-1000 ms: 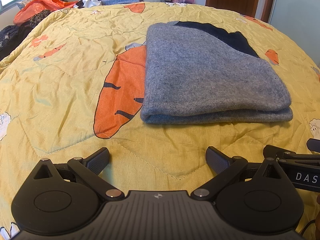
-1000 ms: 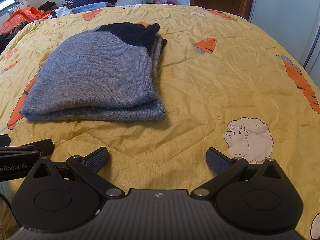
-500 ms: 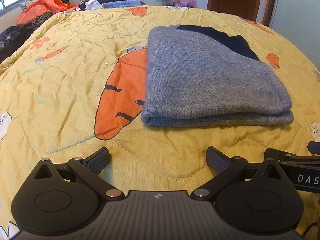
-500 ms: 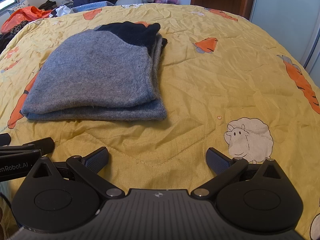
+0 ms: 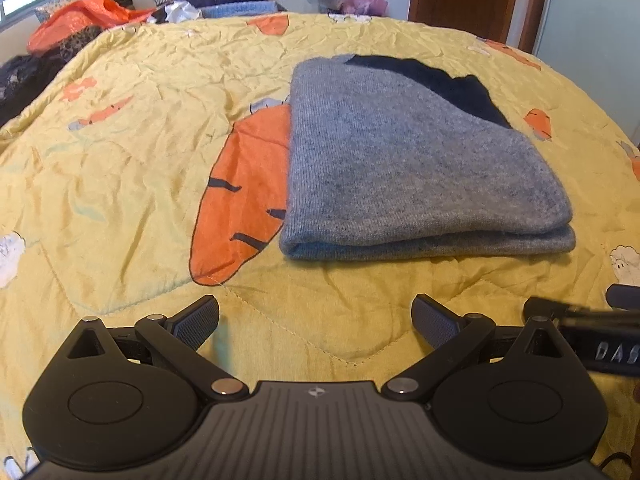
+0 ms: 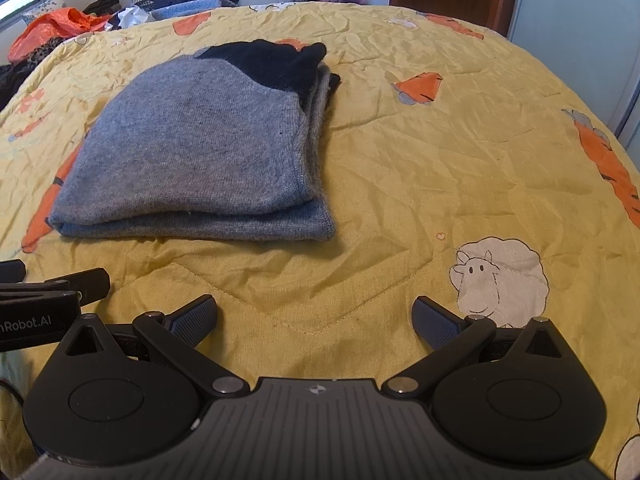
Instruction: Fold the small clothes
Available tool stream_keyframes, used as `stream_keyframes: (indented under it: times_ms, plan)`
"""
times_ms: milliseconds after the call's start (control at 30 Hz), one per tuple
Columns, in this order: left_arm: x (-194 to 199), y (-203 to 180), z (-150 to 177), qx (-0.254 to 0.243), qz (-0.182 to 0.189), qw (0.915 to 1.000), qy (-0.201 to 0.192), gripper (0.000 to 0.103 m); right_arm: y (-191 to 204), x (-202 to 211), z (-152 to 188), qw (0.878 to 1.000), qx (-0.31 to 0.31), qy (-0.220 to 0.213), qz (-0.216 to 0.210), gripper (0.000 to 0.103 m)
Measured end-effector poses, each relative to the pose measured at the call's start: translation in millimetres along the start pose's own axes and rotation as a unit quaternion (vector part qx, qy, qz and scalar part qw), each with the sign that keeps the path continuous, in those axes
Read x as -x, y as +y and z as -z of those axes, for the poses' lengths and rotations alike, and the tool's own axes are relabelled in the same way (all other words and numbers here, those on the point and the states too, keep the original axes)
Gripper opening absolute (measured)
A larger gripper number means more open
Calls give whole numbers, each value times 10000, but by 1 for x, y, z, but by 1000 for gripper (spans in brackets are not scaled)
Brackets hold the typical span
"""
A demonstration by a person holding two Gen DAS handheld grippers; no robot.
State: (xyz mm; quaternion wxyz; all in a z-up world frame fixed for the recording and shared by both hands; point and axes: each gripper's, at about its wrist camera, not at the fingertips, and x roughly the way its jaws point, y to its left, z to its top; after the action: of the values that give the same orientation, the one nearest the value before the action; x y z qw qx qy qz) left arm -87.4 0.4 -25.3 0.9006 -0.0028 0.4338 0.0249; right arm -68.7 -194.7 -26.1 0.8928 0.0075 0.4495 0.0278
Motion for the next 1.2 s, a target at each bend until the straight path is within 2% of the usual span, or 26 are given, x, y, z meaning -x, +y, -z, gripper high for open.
stream_keyframes:
  times_ms: [100, 333, 1200]
  plan:
    - [11, -2, -2, -45, -31, 9999, -134, 103, -9, 11, -3, 9994, -283, -183, -84, 103]
    - [25, 5, -13, 203, -69, 9996, -172, 103, -5, 27, -13, 9990, -4, -426, 127, 103]
    - [23, 10, -10, 331, 19, 9994, -28, 103, -8, 21, -12, 9996, -161, -229, -16, 103]
